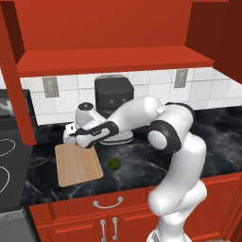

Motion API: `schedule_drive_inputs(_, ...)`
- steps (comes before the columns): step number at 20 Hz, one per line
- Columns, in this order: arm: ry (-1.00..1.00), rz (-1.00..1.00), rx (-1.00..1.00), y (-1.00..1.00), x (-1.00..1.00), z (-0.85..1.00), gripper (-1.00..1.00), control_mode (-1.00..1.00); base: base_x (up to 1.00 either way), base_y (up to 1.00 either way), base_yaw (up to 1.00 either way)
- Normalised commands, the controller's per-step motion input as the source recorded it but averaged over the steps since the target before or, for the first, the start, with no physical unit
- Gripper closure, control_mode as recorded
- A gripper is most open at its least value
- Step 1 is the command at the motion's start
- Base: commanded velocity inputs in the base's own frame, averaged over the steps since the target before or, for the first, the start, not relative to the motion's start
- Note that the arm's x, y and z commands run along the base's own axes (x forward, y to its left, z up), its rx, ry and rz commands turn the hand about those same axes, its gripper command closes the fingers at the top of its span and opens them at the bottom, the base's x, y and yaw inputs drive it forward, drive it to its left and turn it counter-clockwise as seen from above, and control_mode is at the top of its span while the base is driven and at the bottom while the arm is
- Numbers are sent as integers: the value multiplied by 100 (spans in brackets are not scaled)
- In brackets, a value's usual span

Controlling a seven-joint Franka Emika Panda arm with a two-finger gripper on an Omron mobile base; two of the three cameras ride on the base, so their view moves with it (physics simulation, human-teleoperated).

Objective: Open the cabinet. Place the bowl and condiment on the counter. Then place the lime and garlic on the cutting board.

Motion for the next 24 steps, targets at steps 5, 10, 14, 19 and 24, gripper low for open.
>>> schedule_drive_inputs(5, 4, 0, -2, 37, 17, -18, 100, -100, 0, 0, 0)
schedule_drive_inputs(10, 2, 0, -3, 18, 12, -34, 100, -100, 0, 0, 0)
schedule_drive_inputs(14, 3, 0, -1, 9, 13, -26, 100, -100, 0, 0, 0)
schedule_drive_inputs(19, 3, 0, 0, 4, 11, -21, 100, -100, 0, 0, 0)
schedule_drive_inputs(24, 4, 0, 0, 0, 4, -25, 100, -100, 0, 0, 0)
